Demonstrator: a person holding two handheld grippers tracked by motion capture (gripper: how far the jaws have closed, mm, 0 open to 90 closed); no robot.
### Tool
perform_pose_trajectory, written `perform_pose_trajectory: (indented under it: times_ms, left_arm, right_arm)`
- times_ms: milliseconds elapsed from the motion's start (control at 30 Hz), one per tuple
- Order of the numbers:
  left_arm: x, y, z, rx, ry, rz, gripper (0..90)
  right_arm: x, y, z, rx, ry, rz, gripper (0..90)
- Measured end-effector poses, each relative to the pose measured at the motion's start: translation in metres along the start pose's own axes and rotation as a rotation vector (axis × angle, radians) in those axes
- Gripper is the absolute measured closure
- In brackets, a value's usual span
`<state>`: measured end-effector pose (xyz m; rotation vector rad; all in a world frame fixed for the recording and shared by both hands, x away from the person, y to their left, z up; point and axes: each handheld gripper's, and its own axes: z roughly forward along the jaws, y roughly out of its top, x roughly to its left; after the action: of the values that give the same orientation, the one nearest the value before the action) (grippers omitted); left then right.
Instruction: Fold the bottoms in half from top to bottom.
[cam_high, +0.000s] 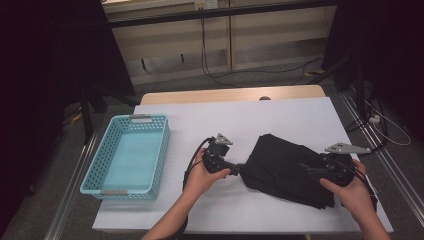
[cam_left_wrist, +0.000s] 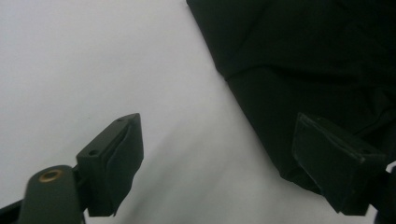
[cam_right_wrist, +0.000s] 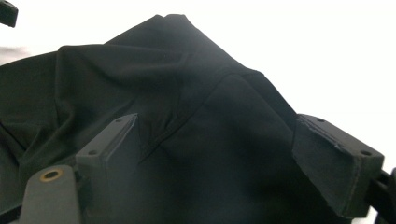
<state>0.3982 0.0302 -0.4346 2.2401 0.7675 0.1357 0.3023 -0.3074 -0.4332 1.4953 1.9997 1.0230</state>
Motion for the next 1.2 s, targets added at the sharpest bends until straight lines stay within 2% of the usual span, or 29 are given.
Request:
perform_pose_trajectory:
  times_ms: [200,267,300,467,600,633,700,767,900,967,1033,1100,1200]
  left_arm:
    - [-0.006,-0.001,0.010,0.002,-0.023,-0.013,29.9]
    - [-0.009,-0.002,0.014,0.028,-0.039,-0.004,38.5]
    - [-0.011,-0.003,0.016,0.041,-0.034,-0.002,40.6]
    - [-0.017,-0.007,0.015,0.074,-0.079,-0.006,53.3]
    - [-0.021,-0.012,0.013,0.077,-0.061,0.001,59.4]
    - [-0.022,-0.012,0.012,0.078,-0.065,-0.017,61.4]
    - [-0.023,-0.014,0.010,0.085,-0.073,-0.015,66.9]
    - [-0.024,-0.014,0.010,0.097,-0.101,-0.038,73.7]
    - [-0.024,-0.012,0.008,0.114,-0.105,-0.054,84.5]
    - [-0.020,-0.012,0.006,0.125,-0.118,-0.085,86.1]
    - [-0.017,-0.011,0.005,0.130,-0.119,-0.093,86.5]
    - [-0.009,-0.010,-0.001,0.126,-0.132,-0.127,86.6]
    - [-0.001,-0.008,-0.008,0.118,-0.120,-0.153,86.7]
  right_arm:
    - [0.001,0.000,0.001,0.002,0.004,-0.003,16.0]
    - [0.000,0.000,0.001,0.001,0.005,-0.003,16.1]
    - [0.000,-0.001,0.000,0.001,0.006,-0.002,16.1]
    - [-0.001,-0.002,0.000,0.004,0.012,-0.003,16.1]
    - [-0.002,-0.002,-0.001,0.003,0.009,-0.002,16.1]
    - [-0.002,-0.002,-0.001,0.003,0.009,-0.002,16.1]
    - [-0.002,-0.002,-0.001,0.004,0.009,-0.003,16.1]
    - [-0.001,-0.001,-0.001,0.004,0.011,-0.006,16.1]
    - [0.000,0.000,-0.001,-0.001,0.016,-0.013,16.1]
    - [0.000,0.000,-0.001,-0.001,0.016,-0.013,16.1]
    - [-0.001,0.000,-0.002,-0.002,0.013,-0.011,16.1]
    - [-0.002,0.000,-0.002,-0.005,0.012,-0.009,16.1]
    - [-0.004,0.000,-0.004,-0.009,0.009,-0.001,16.1]
